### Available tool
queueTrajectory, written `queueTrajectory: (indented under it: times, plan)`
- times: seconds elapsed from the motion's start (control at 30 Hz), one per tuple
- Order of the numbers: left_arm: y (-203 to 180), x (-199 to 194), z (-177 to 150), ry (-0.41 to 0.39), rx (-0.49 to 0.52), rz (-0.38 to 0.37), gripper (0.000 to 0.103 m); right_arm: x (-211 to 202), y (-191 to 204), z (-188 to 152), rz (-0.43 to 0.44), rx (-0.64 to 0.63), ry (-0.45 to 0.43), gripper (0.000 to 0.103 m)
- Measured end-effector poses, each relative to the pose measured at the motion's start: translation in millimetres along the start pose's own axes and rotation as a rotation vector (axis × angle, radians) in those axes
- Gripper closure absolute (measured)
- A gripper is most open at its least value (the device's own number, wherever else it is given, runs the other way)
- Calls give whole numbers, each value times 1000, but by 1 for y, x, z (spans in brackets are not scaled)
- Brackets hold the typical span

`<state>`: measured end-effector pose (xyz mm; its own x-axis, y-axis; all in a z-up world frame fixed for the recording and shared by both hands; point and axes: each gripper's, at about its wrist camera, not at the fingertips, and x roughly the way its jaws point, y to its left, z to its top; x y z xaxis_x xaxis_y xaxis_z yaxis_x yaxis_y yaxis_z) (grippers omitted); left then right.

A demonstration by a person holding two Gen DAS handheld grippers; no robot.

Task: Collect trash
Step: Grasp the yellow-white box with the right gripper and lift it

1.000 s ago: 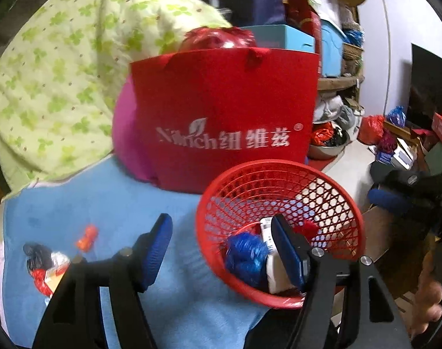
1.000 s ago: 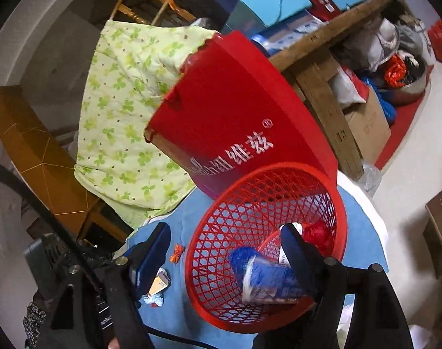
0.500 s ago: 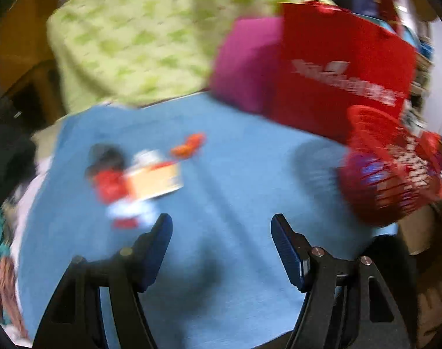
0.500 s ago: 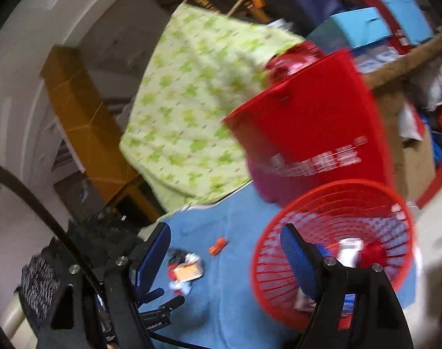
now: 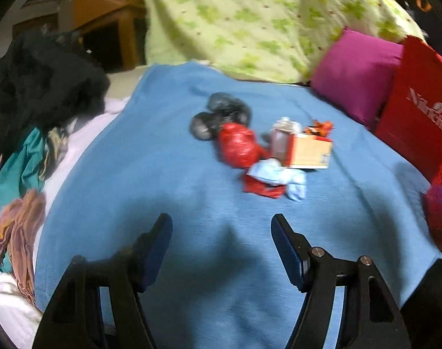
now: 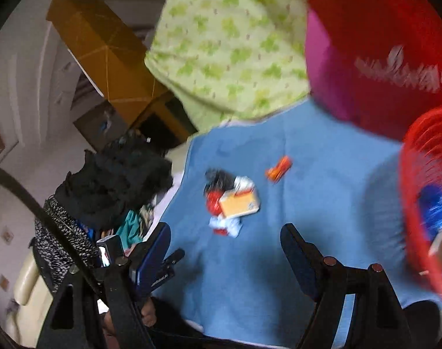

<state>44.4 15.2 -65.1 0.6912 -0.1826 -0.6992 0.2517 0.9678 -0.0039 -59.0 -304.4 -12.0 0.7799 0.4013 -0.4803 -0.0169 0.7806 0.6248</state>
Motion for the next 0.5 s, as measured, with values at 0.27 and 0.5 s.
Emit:
queueTrajectory:
  times: [0.27,0.5]
  plan:
    - [23,29,7,0,-55,-11,32,107,-29,13,77,250,164,22]
    - [28,46,15,25,-105,-61,32,198,-57,18,105,529,250,22]
